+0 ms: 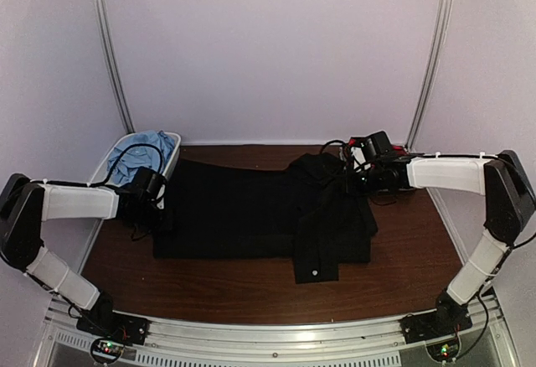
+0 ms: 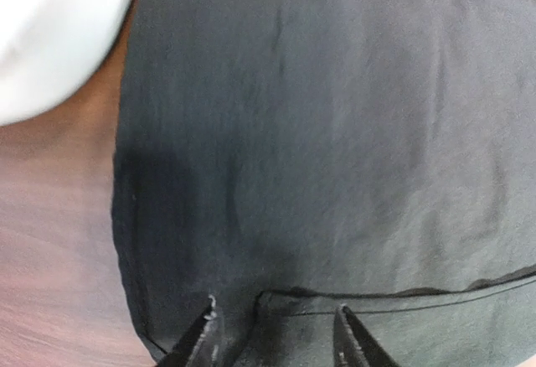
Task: Fold and stack the long sleeve shirts
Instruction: Pick up the sleeve from the center of the board.
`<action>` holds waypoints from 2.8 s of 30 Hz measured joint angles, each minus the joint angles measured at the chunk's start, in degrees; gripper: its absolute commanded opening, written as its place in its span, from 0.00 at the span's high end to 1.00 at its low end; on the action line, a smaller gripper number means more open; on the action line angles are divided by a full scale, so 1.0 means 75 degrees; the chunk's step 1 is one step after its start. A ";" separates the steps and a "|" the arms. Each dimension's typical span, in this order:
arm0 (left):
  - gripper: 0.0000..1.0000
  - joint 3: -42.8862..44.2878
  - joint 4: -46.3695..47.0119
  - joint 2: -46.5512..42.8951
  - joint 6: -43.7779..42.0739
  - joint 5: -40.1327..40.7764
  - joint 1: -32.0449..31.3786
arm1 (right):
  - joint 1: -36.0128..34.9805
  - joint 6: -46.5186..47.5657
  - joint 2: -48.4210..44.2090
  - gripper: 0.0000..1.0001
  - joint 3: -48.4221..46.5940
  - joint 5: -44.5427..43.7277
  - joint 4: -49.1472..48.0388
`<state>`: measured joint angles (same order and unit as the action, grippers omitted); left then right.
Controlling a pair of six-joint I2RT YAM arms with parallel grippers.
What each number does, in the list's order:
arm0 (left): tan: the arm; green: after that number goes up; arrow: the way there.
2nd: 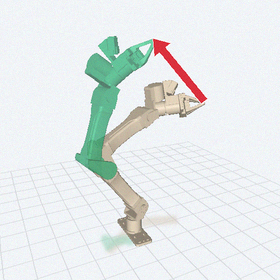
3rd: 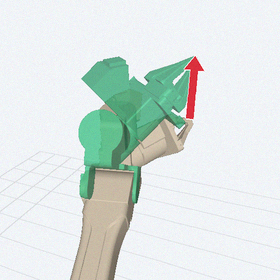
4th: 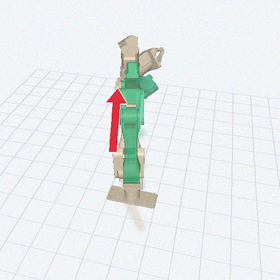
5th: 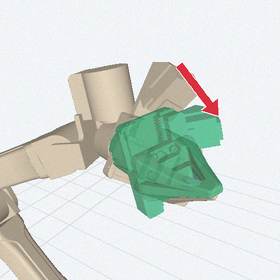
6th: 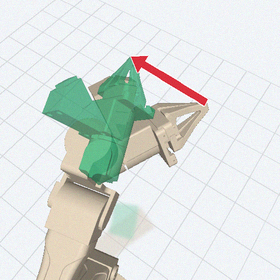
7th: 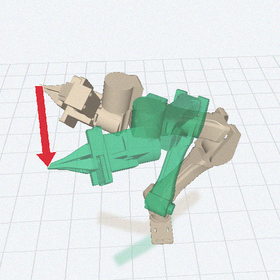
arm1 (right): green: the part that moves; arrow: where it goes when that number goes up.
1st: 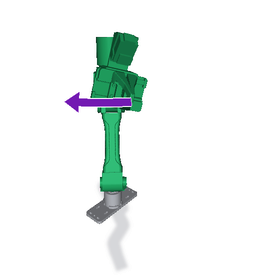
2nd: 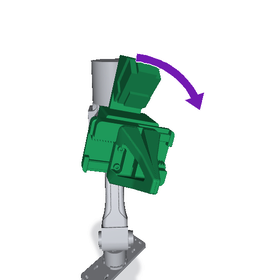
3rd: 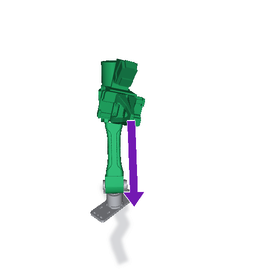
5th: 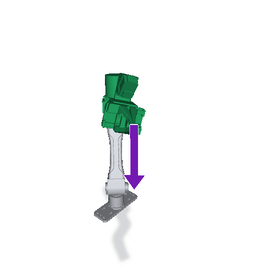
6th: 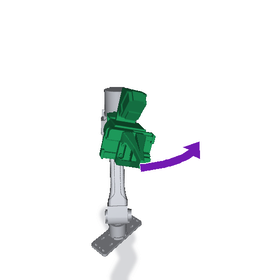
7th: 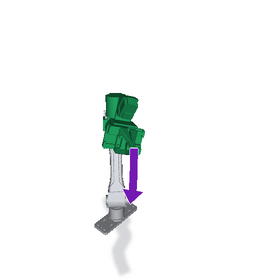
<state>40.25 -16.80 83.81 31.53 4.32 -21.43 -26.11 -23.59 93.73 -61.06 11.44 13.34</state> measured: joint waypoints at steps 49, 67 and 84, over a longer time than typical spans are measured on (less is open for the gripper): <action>0.05 0.0050 0.0778 -0.1585 -0.0361 -0.0816 -0.0006 | -0.3401 -0.2748 -0.1886 1.00 0.4747 -0.0219 -0.2436; 0.02 -0.0041 0.1119 -0.1877 -0.0131 -0.1906 -0.0006 | -0.2734 -0.2375 -0.4913 1.00 0.3681 -0.1107 -0.0353; 0.02 -0.0055 0.1445 -0.1486 -0.0224 -0.2908 -0.0006 | -0.0289 -0.0458 -0.3296 1.00 -0.1285 -0.0417 0.1087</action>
<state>39.83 -5.96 72.66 29.85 -17.50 -21.47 -28.27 -27.03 69.01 -70.70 8.32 21.50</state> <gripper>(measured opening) 0.976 0.009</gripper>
